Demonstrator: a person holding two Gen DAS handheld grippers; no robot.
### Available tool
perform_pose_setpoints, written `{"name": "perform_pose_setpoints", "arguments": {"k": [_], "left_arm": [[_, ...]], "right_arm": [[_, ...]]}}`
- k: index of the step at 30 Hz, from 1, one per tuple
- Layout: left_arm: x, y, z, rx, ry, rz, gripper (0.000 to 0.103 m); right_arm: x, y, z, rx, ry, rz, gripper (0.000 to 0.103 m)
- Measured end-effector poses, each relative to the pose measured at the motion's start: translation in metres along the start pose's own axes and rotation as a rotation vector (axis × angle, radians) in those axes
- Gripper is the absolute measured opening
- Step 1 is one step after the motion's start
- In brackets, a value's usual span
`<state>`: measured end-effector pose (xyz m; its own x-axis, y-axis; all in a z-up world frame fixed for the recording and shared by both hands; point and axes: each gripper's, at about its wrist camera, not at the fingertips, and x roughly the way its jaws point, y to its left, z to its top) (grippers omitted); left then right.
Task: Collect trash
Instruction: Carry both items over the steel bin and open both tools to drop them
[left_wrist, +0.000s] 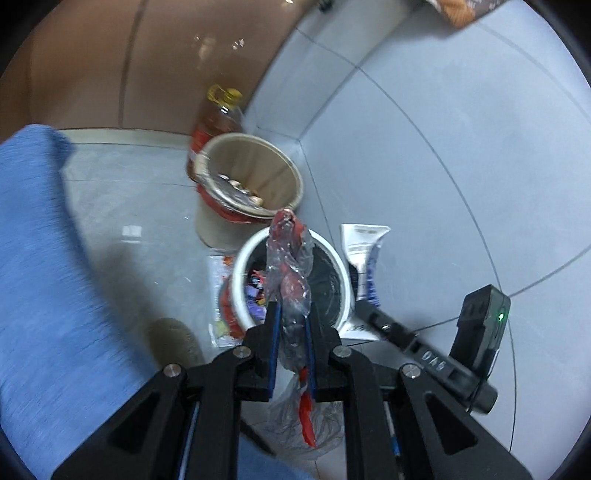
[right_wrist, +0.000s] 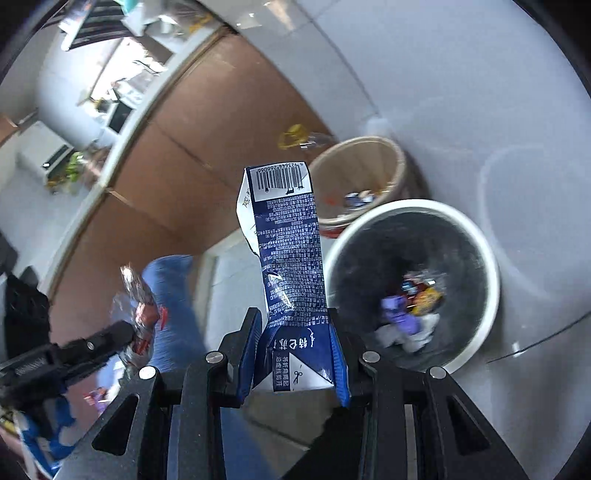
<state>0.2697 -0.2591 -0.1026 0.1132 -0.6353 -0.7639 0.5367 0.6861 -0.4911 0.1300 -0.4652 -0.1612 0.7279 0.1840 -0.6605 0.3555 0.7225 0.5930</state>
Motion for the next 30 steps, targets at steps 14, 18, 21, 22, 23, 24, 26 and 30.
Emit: {"name": "perform_pose_setpoints", "arguments": {"k": [14, 18, 21, 22, 23, 24, 26, 30], "left_arm": [[0.119, -0.028, 0.043, 0.009, 0.113, -0.029, 0.023], [0.12, -0.024, 0.044, -0.006, 0.103, -0.045, 0.031], [0.108, -0.024, 0.039, -0.015, 0.087, -0.053, 0.033], [0.105, -0.025, 0.039, -0.017, 0.082, -0.052, 0.033], [0.099, -0.025, 0.037, -0.017, 0.072, -0.051, 0.033], [0.091, -0.026, 0.035, -0.018, 0.057, -0.049, 0.033], [0.073, -0.026, 0.03, -0.019, 0.026, -0.035, 0.033], [0.025, -0.025, 0.017, -0.019, -0.054, 0.008, 0.033]], "right_arm": [[0.023, -0.026, 0.011, -0.099, -0.068, -0.282, 0.034], [0.021, -0.023, 0.005, -0.128, -0.076, -0.309, 0.035], [0.018, -0.017, 0.002, -0.144, -0.081, -0.312, 0.038], [0.017, -0.014, 0.002, -0.148, -0.083, -0.312, 0.04], [0.015, -0.012, 0.001, -0.152, -0.086, -0.31, 0.041], [0.014, -0.009, -0.001, -0.154, -0.089, -0.305, 0.043], [0.01, -0.005, -0.003, -0.157, -0.098, -0.296, 0.046], [-0.006, 0.015, -0.012, -0.177, -0.124, -0.276, 0.052]]}}
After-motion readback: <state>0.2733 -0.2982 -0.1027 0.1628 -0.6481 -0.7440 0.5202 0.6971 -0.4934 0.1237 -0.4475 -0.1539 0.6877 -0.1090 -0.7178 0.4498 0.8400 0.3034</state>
